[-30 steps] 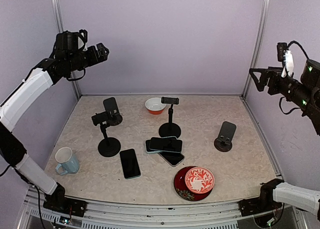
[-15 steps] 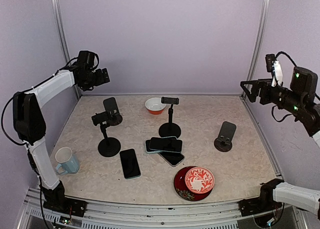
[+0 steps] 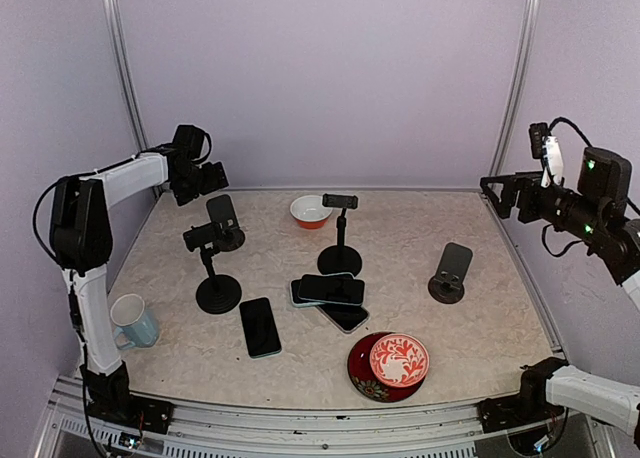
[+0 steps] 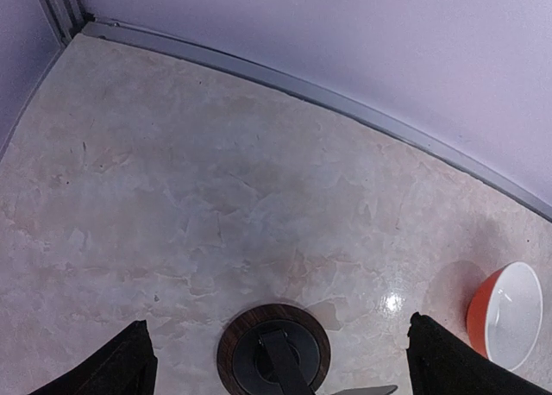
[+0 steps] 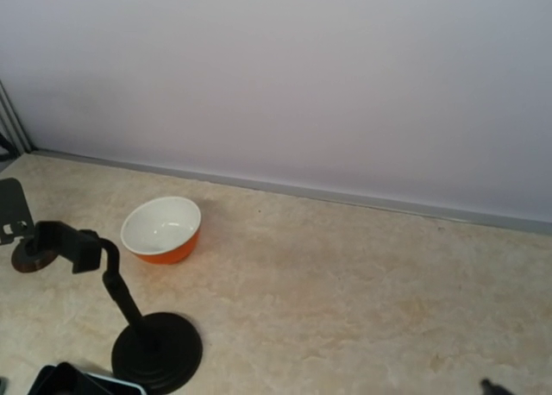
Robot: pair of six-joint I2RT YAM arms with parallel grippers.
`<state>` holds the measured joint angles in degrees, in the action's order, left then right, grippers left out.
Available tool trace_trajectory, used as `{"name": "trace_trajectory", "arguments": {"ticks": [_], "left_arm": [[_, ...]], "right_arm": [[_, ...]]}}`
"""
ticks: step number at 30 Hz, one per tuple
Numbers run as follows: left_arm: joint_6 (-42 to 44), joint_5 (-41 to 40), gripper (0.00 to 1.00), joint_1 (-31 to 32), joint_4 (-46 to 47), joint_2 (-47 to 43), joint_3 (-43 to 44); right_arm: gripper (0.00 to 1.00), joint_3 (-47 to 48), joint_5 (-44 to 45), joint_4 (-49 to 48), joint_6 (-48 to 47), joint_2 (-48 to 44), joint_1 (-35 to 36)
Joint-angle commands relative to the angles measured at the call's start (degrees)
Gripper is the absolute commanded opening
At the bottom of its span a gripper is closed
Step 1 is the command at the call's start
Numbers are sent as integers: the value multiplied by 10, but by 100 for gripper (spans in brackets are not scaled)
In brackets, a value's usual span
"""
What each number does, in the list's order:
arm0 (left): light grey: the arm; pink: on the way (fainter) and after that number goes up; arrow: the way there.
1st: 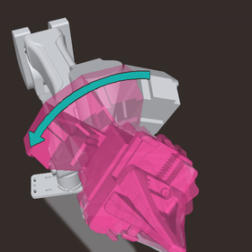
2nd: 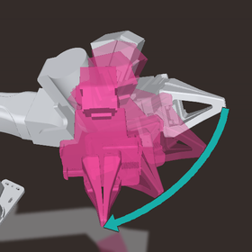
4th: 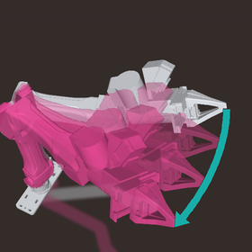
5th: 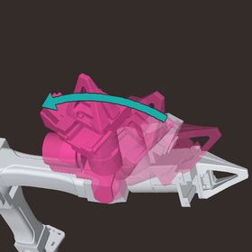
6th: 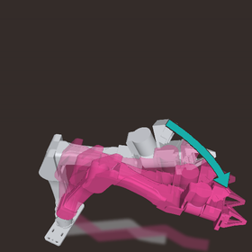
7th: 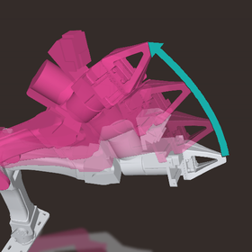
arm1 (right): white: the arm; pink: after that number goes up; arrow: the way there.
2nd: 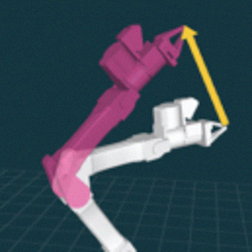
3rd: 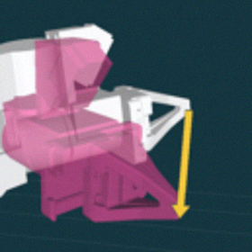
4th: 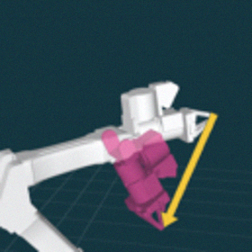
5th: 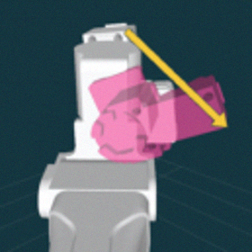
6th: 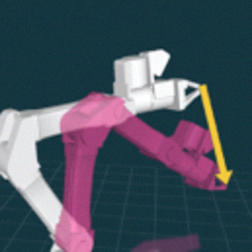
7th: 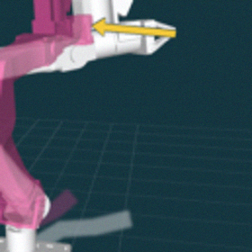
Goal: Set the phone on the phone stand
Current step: Pick up the phone stand from the center of the board.
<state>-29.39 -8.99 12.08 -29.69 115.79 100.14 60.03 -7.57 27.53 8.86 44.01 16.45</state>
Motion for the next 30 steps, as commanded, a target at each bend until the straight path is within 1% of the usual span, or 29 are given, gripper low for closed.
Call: {"name": "trace_trajectory", "arguments": {"ticks": [1, 2, 5, 8, 14, 22, 30], "left_arm": [[-14, -9, 99, 11, -5, 27, 31], [-15, -14, 99, 11, -7, 32, 35], [-15, -31, 99, 36, -20, 51, 55], [-19, -47, 99, 43, -36, 69, 76], [-25, -64, 99, 49, -47, 85, 87], [-26, -116, 99, 60, -71, 73, 73], [-31, -102, 99, 60, -69, 80, 55]], "right_arm": [[100, -11, 9, 0, 5, -10, 7], [100, -12, 10, 0, 5, -10, 7], [100, -17, 10, -3, 5, -10, 7], [100, -22, 10, -4, 5, -11, 7], [100, -27, 21, 2, -1, -15, 7], [100, -38, 27, 1, -3, -18, 7], [100, -49, 20, -6, 4, -18, 7]]}}
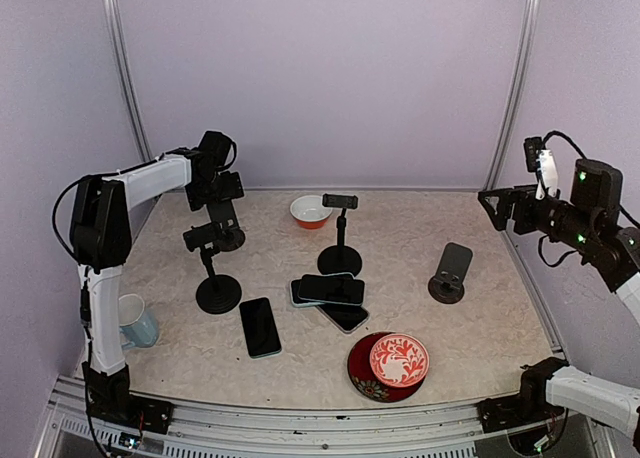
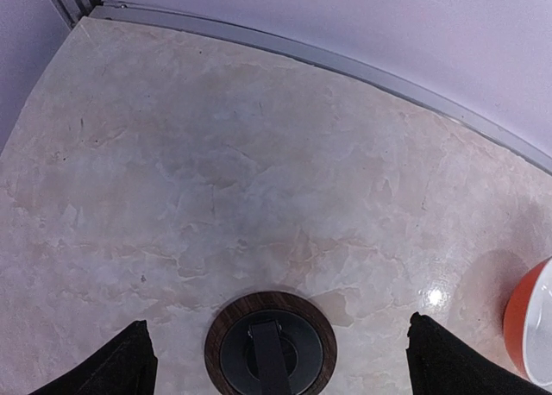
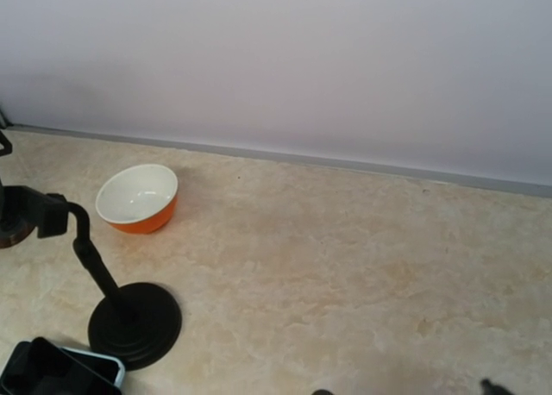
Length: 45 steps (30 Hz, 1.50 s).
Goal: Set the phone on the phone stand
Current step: Pick up the phone stand from the center of the board, then place the phone stand at the center of the board.
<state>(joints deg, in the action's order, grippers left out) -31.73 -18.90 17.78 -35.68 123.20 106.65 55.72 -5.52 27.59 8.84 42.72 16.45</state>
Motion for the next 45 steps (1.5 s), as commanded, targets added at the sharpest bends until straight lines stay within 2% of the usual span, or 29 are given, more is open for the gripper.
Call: {"name": "trace_trajectory", "arguments": {"ticks": [1, 13, 20, 23, 37, 42, 45], "left_arm": [[-9, -2, 99, 4, -9, 6, -11], [-6, 1, 84, 11, 5, -11, -33], [9, 10, 60, 11, 16, -13, -34], [17, 21, 54, 11, 29, -13, -29], [103, 91, 52, 41, 103, 30, 83], [128, 100, 51, 43, 82, 71, 149], [134, 95, 51, 45, 80, 82, 157]], "right_arm": [[100, -6, -1, -6, 5, -7, 7], [100, -22, 6, 2, 8, -28, 7], [100, -25, 9, 4, 10, -33, 7], [100, -26, 12, 5, 11, -36, 7], [100, -26, 8, 9, 22, -34, 7], [100, -27, 7, 16, 24, -35, 7], [100, -31, 8, 18, 26, -36, 7]]}}
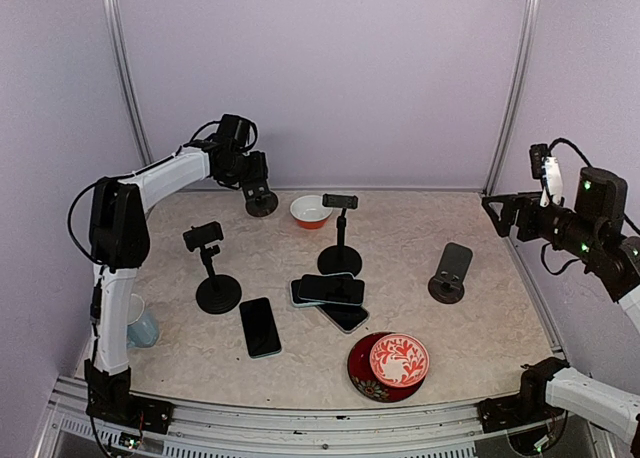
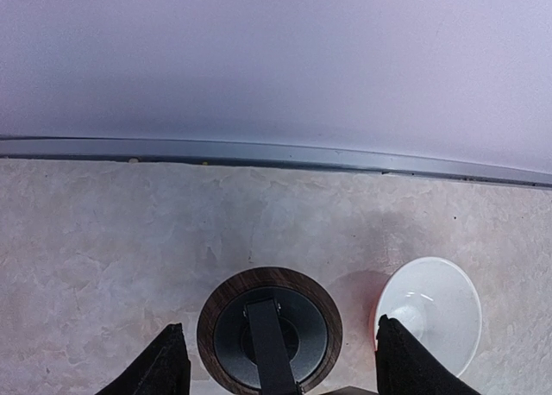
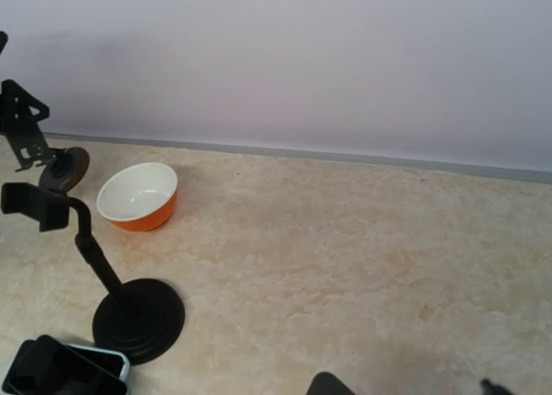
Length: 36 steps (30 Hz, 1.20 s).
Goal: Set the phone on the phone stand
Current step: Place the phone stand at the center of the board.
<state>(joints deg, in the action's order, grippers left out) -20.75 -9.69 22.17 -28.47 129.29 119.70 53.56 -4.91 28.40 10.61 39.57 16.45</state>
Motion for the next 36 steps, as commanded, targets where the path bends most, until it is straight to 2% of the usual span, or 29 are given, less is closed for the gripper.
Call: {"name": "trace_trajectory", "arguments": {"ticks": [1, 11, 17, 24, 28, 29, 33, 36], "left_arm": [[25, 0, 51, 1, 7, 24, 26], [21, 6, 54, 2, 21, 50, 18], [18, 9, 61, 2, 26, 62, 20], [14, 19, 76, 0, 27, 69, 19], [16, 22, 96, -1, 31, 65, 15], [16, 21, 98, -2, 32, 62, 14], [16, 18, 99, -4, 31, 45, 10], [11, 0, 99, -5, 29, 8, -6]], "right_arm": [[100, -10, 2, 10, 9, -5, 7], [100, -14, -10, 9, 9, 14, 7], [100, -21, -12, 9, 8, 16, 7], [100, -23, -31, 21, -2, 38, 7], [100, -26, -17, 27, 7, 49, 7], [100, -27, -7, 31, 17, 52, 7], [100, -21, 49, 65, 76, 78, 7], [100, -25, 49, 79, 111, 92, 8]]}}
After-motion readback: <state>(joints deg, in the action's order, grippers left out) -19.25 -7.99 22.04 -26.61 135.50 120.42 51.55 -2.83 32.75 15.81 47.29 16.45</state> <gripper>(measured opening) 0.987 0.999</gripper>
